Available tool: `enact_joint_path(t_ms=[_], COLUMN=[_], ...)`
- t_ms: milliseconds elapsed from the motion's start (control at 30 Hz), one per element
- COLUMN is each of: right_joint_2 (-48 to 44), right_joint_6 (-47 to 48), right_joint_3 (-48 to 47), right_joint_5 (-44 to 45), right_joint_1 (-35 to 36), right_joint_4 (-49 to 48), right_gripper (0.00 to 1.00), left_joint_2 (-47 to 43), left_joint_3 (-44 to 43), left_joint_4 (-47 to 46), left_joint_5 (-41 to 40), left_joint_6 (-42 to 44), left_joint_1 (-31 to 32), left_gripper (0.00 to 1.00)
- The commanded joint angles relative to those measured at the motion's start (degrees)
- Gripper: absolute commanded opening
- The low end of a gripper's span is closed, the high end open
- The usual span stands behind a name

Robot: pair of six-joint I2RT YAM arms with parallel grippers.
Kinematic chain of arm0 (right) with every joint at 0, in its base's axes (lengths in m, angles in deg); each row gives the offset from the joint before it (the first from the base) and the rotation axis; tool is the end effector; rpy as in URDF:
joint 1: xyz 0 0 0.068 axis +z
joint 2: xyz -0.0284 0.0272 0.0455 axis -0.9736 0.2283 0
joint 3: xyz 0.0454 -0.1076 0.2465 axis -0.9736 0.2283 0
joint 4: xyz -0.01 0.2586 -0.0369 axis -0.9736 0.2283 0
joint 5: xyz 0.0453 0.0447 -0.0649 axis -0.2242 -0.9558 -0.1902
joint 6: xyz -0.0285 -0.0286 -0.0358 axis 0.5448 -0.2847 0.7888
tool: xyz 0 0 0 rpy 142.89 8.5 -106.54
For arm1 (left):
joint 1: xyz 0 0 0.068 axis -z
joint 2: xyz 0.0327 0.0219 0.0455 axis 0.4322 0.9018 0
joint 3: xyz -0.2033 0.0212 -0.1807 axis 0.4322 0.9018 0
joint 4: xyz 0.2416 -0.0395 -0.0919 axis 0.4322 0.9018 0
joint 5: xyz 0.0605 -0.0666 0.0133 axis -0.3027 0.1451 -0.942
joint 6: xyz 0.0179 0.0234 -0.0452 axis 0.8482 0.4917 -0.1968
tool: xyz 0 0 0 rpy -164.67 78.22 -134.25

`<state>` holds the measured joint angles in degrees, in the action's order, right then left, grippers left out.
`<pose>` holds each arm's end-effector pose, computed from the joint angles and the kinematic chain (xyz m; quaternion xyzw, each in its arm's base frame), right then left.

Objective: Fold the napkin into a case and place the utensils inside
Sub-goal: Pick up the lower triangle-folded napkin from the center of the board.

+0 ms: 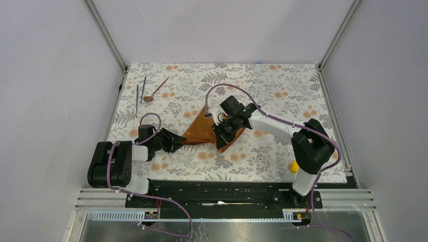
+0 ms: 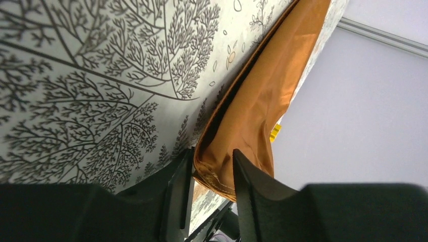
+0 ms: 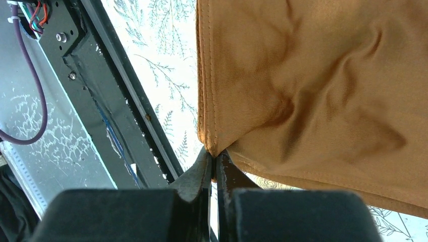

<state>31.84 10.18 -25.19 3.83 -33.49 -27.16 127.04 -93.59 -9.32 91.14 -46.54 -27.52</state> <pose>0.2543 0.2662 0.2185 -0.4552 0.8072 0.3400 0.1601 0.2117 -0.0143 0.0989 -0.3822 0.7937 -0.4449 0.1615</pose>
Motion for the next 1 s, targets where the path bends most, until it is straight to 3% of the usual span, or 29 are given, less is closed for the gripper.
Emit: enact_joint_path(t_ms=[0, 67, 267, 467, 600, 700, 967], right_joint_2=[-2.5, -3.0, -3.8, -1.8, -0.4, 1.7, 3.0], right_joint_6=[-0.3, -1.0, -8.1, -24.5, -36.2, -45.5, -51.4], right_joint_3=[1.8, 3.6, 11.6, 21.9, 27.3, 31.1, 37.1], right_joint_5=[-2.9, -4.3, -13.1, -23.5, -25.6, -26.6, -30.2], right_joint_1=[-0.4, -0.2, 3.7, 7.2, 7.1, 7.0, 1.9], right_joint_4=[-1.7, -3.2, -14.3, -41.7, -57.1, -70.1, -77.9], right_gripper=[0.0, 0.0, 0.0, 0.0, 0.0, 0.0, 0.0], left_joint_2=[0.5, -0.4, -2.2, -3.0, -3.4, -2.7, 5.9], left_joint_3=[-4.1, -6.1, -14.3, -24.3, -29.3, -33.1, -46.5], left_joint_4=[7.8, 12.4, 32.8, 50.5, 56.4, 58.7, 71.1], left_joint_5=[-4.2, -4.8, -6.2, -13.4, -20.2, -25.8, -46.4], left_joint_6=[6.1, 8.7, 18.2, 23.3, 20.1, 15.5, 4.8], left_joint_1=[-0.6, -1.2, -2.8, -2.8, -1.1, 4.8, 17.4], left_gripper=[0.25, 0.18, 0.12, 0.05, 0.0, 0.0, 0.0])
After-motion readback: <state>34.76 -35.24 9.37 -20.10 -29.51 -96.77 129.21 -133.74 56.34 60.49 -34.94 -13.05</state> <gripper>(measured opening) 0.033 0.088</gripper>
